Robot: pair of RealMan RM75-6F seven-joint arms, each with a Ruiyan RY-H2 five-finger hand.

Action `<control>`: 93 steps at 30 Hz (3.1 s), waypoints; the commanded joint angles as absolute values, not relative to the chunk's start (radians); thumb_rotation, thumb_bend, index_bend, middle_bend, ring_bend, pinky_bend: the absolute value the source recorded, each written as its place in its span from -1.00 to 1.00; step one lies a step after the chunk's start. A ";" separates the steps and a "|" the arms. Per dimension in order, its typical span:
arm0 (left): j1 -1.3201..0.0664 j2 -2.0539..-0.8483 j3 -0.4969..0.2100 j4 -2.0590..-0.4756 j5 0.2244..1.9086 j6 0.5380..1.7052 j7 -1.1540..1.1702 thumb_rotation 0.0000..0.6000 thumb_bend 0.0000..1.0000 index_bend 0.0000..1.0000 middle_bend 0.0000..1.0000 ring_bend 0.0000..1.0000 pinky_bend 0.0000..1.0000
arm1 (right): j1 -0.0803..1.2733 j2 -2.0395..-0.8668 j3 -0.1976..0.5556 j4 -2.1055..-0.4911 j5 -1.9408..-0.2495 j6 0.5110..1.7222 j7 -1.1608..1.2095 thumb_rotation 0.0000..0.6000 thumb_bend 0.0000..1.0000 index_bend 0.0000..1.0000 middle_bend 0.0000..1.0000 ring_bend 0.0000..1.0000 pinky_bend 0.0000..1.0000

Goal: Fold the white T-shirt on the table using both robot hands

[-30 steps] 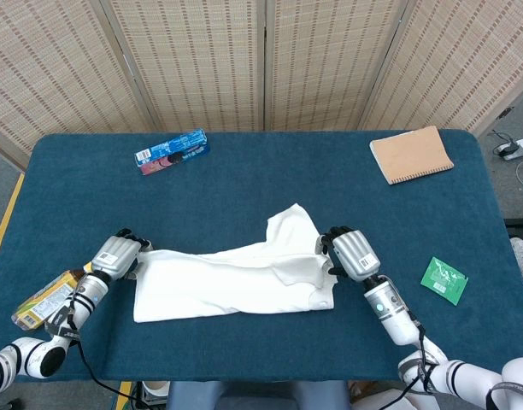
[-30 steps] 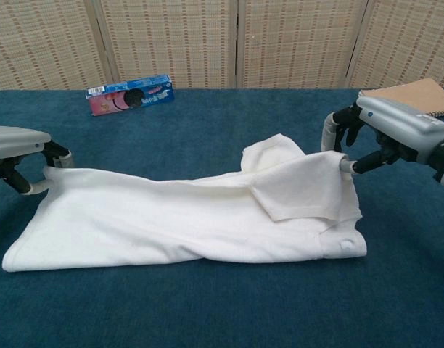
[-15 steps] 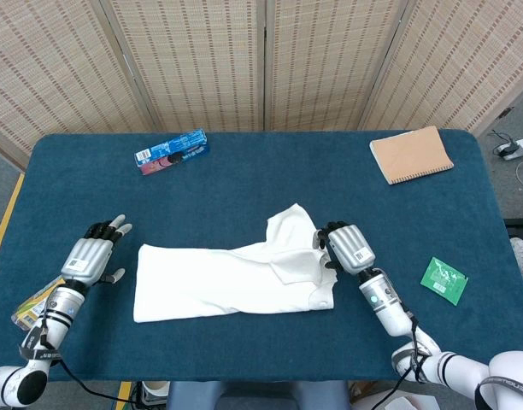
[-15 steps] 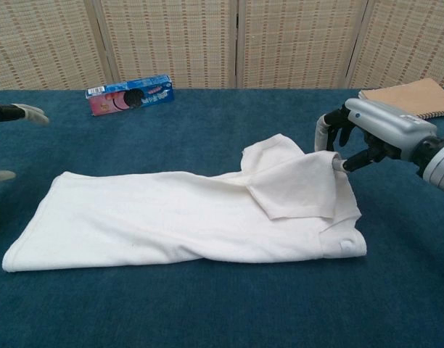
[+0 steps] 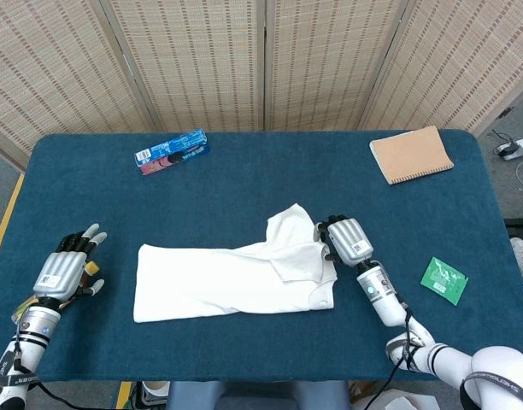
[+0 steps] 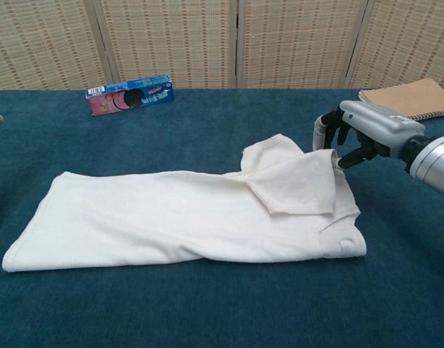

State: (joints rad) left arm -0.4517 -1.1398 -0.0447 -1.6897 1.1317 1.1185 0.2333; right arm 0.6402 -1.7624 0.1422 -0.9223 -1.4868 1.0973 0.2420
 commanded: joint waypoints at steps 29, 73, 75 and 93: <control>-0.394 -1.119 -0.053 -1.721 1.164 1.154 0.200 1.00 -0.43 -1.00 -1.00 -1.00 -0.97 | 0.693 -1.652 0.092 -0.994 -1.499 0.990 0.125 1.00 -0.52 -1.00 -0.93 -0.97 -0.77; -0.340 -1.087 -0.063 -1.770 1.169 1.172 0.178 1.00 -0.44 -1.00 -1.00 -1.00 -0.98 | 0.669 -1.699 -0.110 -0.745 -1.808 1.237 0.177 1.00 -0.52 -0.22 -0.53 -0.85 -0.77; -0.340 -1.087 -0.063 -1.770 1.170 1.170 0.178 1.00 -0.44 -1.00 -1.00 -1.00 -0.98 | 0.668 -1.709 -0.111 -0.731 -1.805 1.239 0.182 1.00 -0.52 -0.22 -0.53 -0.85 -0.77; -0.329 -1.082 -0.068 -1.769 1.172 1.173 0.167 1.00 -0.44 -1.00 -1.00 -1.00 -0.98 | 0.683 -1.785 -0.112 -0.638 -1.797 1.246 0.206 1.00 -0.49 -0.03 -0.39 -0.75 -0.77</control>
State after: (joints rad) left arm -0.3295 -1.0823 -0.0676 -1.7688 1.1716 1.1729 0.1668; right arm 0.6821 -1.7831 -0.1126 -0.6394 -1.7985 1.2454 0.2047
